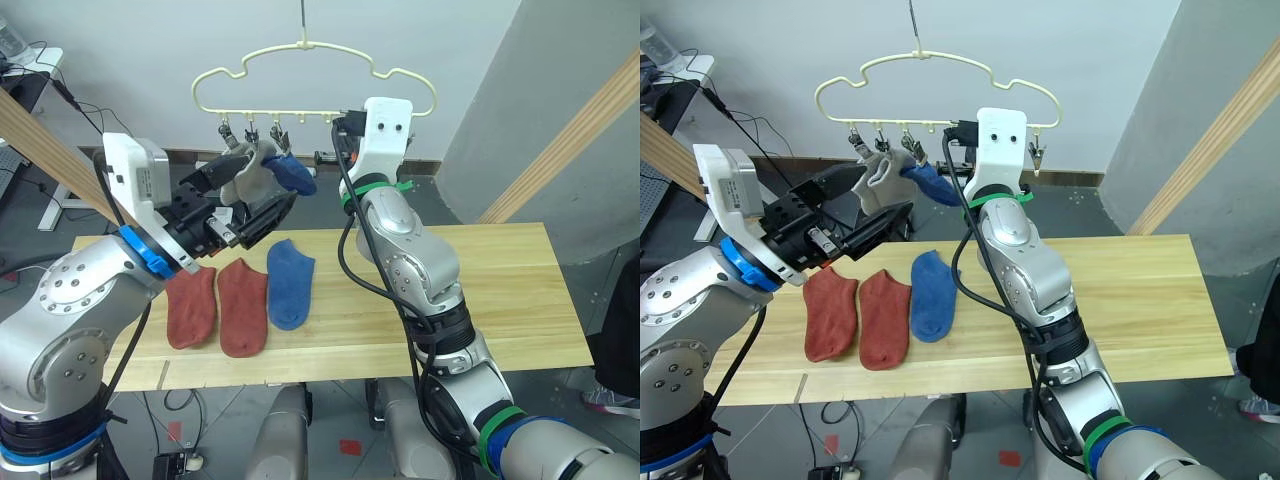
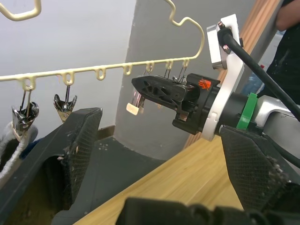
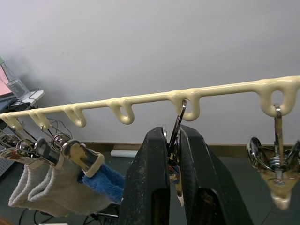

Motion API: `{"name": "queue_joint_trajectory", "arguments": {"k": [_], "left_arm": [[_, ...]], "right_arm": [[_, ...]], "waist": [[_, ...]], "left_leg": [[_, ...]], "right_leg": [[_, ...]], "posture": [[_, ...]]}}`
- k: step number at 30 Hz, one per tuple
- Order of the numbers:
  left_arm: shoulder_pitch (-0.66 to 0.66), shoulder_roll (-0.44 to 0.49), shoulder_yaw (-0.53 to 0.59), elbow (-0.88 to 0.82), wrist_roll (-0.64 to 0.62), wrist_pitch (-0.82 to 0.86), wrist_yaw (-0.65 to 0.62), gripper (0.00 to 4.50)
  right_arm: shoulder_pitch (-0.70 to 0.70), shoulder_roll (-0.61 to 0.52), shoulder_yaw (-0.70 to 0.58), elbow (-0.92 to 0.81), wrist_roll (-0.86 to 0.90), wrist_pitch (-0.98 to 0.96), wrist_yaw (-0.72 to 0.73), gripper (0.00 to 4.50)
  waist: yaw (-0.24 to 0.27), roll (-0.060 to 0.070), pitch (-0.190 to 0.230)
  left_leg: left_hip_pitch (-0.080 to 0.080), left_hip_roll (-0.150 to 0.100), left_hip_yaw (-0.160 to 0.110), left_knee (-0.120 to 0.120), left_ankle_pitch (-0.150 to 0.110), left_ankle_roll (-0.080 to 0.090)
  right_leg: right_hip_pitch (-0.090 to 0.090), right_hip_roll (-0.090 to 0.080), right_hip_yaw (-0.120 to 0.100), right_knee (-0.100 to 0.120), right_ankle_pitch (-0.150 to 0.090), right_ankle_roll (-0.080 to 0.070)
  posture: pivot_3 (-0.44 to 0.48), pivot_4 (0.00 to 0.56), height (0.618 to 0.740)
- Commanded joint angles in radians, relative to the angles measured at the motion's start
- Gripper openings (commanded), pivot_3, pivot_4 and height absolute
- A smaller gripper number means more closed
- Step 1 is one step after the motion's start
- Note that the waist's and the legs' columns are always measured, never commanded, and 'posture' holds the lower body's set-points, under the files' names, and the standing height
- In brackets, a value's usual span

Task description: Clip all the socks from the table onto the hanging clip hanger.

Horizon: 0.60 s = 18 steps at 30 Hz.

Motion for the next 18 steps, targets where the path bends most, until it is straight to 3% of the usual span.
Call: {"name": "queue_joint_trajectory", "arguments": {"k": [1,5,10,13,14,18], "left_arm": [[0.028,0.037,0.009,-0.035,0.043,-0.018,-0.014,4.50],[0.193,0.072,0.017,-0.046,0.075,0.031,-0.025,4.50],[0.401,0.025,-0.006,-0.027,0.116,0.030,-0.016,4.50],[0.426,-0.006,-0.067,0.012,0.161,0.045,0.010,4.50],[0.413,-0.018,-0.093,0.035,0.227,0.010,0.038,4.50],[0.306,-0.189,-0.213,0.163,0.340,-0.029,0.150,4.50]], "right_arm": [[-0.060,0.116,-0.025,-0.049,0.063,0.009,0.060,0.01],[-0.045,0.019,-0.090,-0.074,0.169,0.090,0.201,0.01],[-0.027,-0.081,-0.161,-0.110,0.297,0.211,0.385,0.01],[-0.037,-0.109,-0.207,-0.099,0.346,0.249,0.432,0.01],[-0.043,-0.119,-0.210,-0.095,0.351,0.260,0.448,0.01],[-0.068,-0.151,-0.271,-0.093,0.493,0.356,0.555,0.01]], "waist": [[-0.001,0.000,0.000],[-0.006,0.001,0.000],[-0.001,0.002,0.001],[0.003,0.002,0.001],[0.003,0.002,0.001],[0.002,0.005,0.004]], "left_leg": [[0.000,0.000,0.000,0.000,0.000,0.000],[0.001,0.000,0.001,-0.001,-0.001,0.002],[0.001,0.000,0.000,-0.002,-0.002,0.004],[0.001,0.000,0.000,-0.001,-0.002,0.004],[0.001,0.000,-0.001,-0.001,-0.002,0.004],[0.001,0.000,0.000,0.000,-0.001,0.006]], "right_leg": [[0.000,0.000,0.000,0.000,0.000,0.000],[0.000,0.000,0.001,0.000,0.000,0.000],[0.000,-0.001,0.001,-0.002,0.000,-0.001],[0.000,0.000,0.000,-0.002,0.000,0.000],[0.000,0.000,0.000,-0.001,0.000,0.000],[0.001,0.000,0.000,0.000,0.000,0.000]], "posture": [[0.069,0.359,0.740],[0.064,0.366,0.740],[0.062,0.379,0.740],[0.059,0.384,0.740],[0.055,0.389,0.740],[0.043,0.397,0.740]]}}
